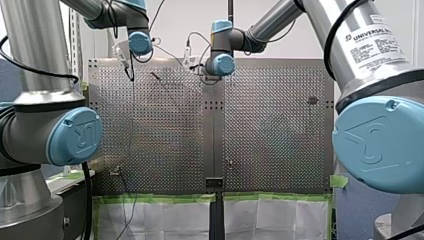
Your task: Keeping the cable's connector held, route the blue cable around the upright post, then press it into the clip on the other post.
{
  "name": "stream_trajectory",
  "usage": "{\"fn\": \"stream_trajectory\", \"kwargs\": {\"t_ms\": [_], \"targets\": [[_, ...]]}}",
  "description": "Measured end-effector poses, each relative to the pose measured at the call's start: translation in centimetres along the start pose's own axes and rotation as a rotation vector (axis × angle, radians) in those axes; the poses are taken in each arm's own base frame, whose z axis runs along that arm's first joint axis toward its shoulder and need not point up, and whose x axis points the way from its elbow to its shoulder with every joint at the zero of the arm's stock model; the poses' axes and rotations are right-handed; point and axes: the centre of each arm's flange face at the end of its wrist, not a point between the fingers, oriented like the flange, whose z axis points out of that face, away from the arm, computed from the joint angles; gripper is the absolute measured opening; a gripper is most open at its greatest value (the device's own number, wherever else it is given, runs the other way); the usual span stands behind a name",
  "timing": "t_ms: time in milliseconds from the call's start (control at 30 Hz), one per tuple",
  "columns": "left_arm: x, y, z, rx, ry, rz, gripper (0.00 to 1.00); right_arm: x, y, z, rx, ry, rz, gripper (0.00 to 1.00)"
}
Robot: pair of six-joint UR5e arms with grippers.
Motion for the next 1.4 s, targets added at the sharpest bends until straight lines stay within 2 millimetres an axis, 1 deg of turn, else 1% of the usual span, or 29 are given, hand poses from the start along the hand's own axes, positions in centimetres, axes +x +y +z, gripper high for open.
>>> {"fn": "stream_trajectory", "kwargs": {"t_ms": [167, 300, 367, 667, 833, 1000, 1133, 1267, 1400], "targets": [[0.1, 1.1, 1.1, 0.004, 0.003, -0.001, 0.00, 1.1, -0.6, 1.2, 0.027, 0.024, 0.014, 0.00], [-0.1, 2.2, 2.8, 0.010, -0.004, -0.003, 0.00, 1.3, -1.0, 2.1, 0.036, 0.028, 0.018, 0.00], [-0.1, 2.7, 3.6, 0.011, -0.006, -0.003, 0.00, 0.9, -1.3, 2.8, 0.040, 0.027, 0.019, 0.00], [1.0, 5.6, 8.3, 0.010, 0.008, 0.017, 0.00, -1.0, -2.1, 5.2, 0.050, 0.013, 0.023, 0.00], [2.0, 7.8, 10.4, -0.006, 0.009, 0.012, 0.00, -1.8, -2.3, 6.3, 0.051, -0.005, 0.023, 0.00], [3.5, 9.1, 11.5, 0.000, 0.029, 0.000, 0.00, -1.6, -2.4, 7.4, 0.049, 0.006, 0.024, 0.00], [4.7, 9.4, 12.0, 0.025, 0.047, -0.004, 0.00, -0.9, -2.3, 8.2, 0.045, 0.028, 0.023, 0.00], [5.5, 9.4, 12.3, 0.049, 0.062, -0.012, 0.00, 0.2, -2.0, 9.1, 0.040, 0.057, 0.022, 0.00], [6.5, 9.8, 12.6, 0.045, 0.076, -0.017, 0.00, 1.5, -1.8, 9.8, 0.038, 0.088, 0.018, 0.00]]}}
